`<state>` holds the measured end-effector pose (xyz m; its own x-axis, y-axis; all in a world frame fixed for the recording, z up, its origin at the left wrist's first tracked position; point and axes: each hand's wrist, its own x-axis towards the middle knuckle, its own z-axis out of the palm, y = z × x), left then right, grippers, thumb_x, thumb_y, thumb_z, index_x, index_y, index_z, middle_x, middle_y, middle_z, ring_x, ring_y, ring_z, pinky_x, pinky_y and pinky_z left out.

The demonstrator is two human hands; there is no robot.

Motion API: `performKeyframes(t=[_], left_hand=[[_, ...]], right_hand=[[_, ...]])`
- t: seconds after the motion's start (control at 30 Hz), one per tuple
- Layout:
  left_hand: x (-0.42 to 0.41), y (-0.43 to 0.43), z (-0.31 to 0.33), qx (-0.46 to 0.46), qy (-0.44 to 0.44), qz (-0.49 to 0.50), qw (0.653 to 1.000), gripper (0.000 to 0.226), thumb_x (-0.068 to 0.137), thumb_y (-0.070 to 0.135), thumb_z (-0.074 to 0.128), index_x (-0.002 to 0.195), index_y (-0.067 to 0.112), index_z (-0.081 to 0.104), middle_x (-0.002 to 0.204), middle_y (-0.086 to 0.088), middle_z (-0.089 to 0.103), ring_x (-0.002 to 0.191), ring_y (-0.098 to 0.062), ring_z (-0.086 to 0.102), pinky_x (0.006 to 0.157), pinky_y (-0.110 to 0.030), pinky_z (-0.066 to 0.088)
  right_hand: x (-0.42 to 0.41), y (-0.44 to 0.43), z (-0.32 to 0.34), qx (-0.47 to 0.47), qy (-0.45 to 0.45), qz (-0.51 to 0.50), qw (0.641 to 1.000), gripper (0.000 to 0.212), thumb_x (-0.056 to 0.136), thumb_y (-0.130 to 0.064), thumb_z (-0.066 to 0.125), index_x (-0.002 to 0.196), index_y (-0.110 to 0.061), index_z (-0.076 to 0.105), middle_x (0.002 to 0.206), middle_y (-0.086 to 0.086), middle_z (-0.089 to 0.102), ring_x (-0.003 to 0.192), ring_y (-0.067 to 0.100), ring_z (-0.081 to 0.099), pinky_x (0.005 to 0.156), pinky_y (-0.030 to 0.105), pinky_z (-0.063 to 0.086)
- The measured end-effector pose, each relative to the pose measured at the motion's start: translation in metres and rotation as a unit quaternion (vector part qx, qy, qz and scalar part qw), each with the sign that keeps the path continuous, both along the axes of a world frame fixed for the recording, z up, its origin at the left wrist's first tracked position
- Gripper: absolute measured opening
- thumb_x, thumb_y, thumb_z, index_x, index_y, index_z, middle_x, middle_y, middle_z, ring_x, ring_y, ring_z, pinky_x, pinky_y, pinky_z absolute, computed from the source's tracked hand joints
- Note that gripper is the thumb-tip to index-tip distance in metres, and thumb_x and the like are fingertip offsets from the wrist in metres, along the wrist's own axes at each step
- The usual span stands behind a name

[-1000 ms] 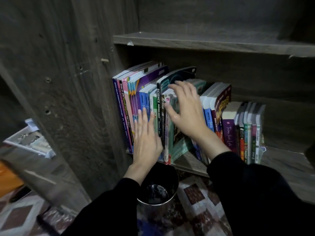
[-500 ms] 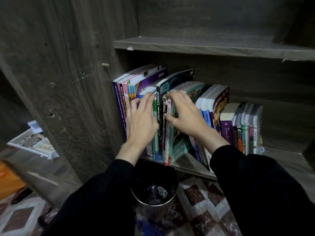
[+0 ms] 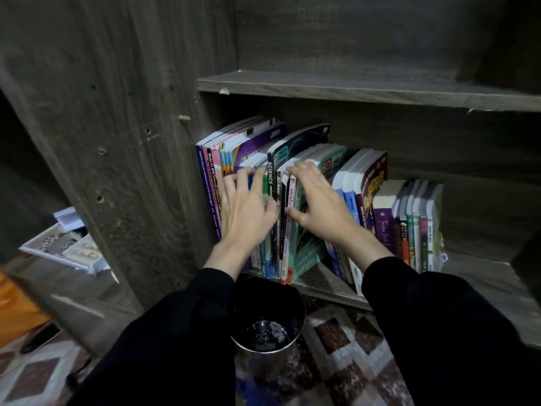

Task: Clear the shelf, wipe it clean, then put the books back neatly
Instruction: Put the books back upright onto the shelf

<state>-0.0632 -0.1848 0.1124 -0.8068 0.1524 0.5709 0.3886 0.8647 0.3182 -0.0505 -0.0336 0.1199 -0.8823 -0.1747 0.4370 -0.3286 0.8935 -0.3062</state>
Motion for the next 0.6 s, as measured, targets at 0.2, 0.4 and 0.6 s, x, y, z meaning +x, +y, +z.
performKeyframes(t=[0.2,0.4,0.6], left_hand=[[0.008,0.005,0.005,0.012,-0.038,0.007,0.999,0.066,0.091,0.017,0.051,0.150,0.017,0.022,0.142,-0.007,0.031,0.129,-0.024,0.021,0.108,-0.036,0.018],[0.010,0.006,0.010,0.001,-0.061,0.013,0.998,0.066,0.092,0.016,0.049,0.151,0.016,0.019,0.142,-0.009,0.030,0.130,-0.026,0.020,0.109,-0.039,0.019],[0.015,0.008,0.007,0.008,-0.098,0.002,0.995,0.079,0.089,0.014,0.052,0.153,0.018,0.005,0.147,-0.010,0.024,0.132,-0.025,0.018,0.110,-0.039,0.022]], right_hand=[[0.005,0.002,-0.003,0.018,-0.013,-0.027,0.999,0.092,0.083,-0.022,0.072,0.151,-0.017,0.010,0.161,-0.001,0.000,0.146,0.011,-0.004,0.115,0.028,0.004],[0.016,0.008,-0.001,-0.009,-0.034,-0.022,0.999,0.094,0.079,0.003,0.065,0.150,-0.022,0.009,0.160,-0.003,0.003,0.131,0.014,0.042,0.094,0.021,0.046],[0.016,0.011,0.005,-0.017,-0.061,-0.002,0.998,0.079,0.077,0.012,0.054,0.141,-0.022,0.022,0.160,0.002,0.008,0.079,0.011,0.048,0.050,0.006,0.037]])
